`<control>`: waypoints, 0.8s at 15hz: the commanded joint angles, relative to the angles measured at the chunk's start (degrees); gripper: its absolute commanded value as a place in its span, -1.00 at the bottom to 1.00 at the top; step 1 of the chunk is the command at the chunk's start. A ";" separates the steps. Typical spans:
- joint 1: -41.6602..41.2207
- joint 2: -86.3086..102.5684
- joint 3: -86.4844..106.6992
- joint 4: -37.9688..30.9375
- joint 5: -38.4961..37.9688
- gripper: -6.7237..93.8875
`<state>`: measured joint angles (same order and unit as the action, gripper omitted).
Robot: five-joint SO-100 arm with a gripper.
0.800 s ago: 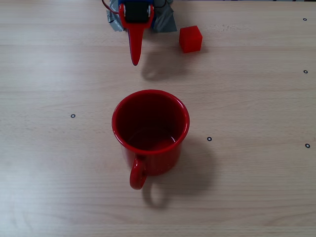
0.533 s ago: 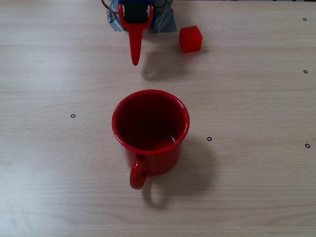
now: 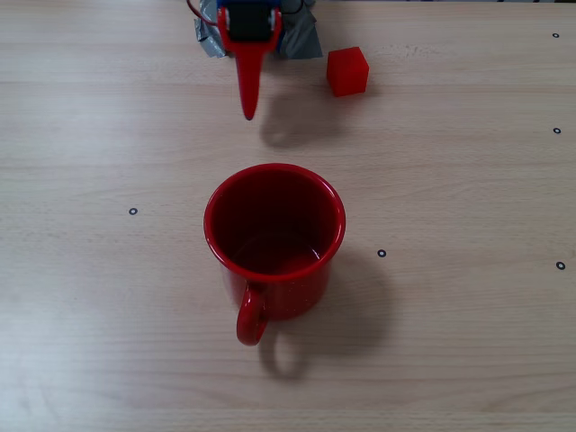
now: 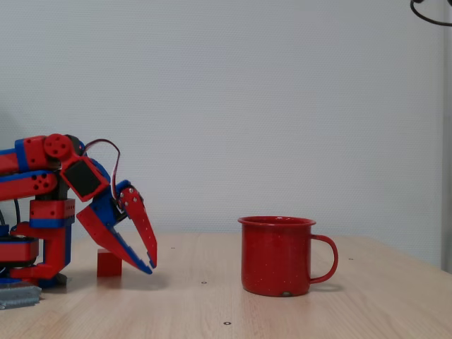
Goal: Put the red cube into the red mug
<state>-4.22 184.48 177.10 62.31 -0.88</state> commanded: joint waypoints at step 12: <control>-28.83 -37.27 -45.09 13.18 17.14 -0.84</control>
<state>-30.59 147.48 137.64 74.44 13.97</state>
